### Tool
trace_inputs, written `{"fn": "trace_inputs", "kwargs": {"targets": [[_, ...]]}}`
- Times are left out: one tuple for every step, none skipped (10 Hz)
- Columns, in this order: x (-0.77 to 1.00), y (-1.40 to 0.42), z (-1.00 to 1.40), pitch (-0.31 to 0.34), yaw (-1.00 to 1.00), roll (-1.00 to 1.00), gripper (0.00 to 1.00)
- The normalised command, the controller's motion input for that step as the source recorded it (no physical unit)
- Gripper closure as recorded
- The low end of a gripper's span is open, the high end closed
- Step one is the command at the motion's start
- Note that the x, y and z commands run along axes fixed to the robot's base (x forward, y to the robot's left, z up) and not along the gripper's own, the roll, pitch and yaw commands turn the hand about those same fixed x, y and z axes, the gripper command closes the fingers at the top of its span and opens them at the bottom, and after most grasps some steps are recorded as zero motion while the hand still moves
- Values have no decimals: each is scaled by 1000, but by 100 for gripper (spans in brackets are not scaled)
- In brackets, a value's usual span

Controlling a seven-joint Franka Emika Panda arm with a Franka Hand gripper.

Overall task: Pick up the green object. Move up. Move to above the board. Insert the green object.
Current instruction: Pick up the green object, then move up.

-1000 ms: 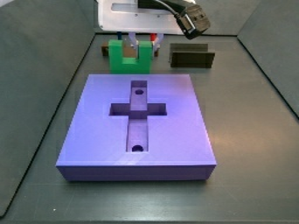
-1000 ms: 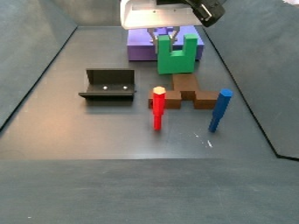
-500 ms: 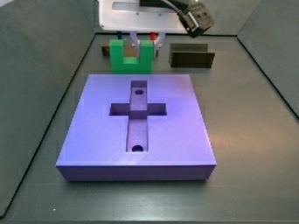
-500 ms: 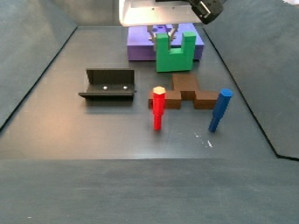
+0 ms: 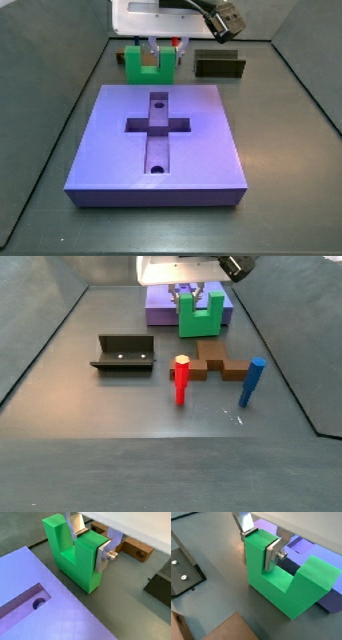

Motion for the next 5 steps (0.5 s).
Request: {"fn": "trace_inputs", "kwargs": {"targets": [[0, 0, 0, 0, 0, 0, 100], [0, 0, 0, 0, 0, 0, 100], [0, 0, 0, 0, 0, 0, 100], [0, 0, 0, 0, 0, 0, 100], [0, 0, 833, 0, 0, 0, 100]]}}
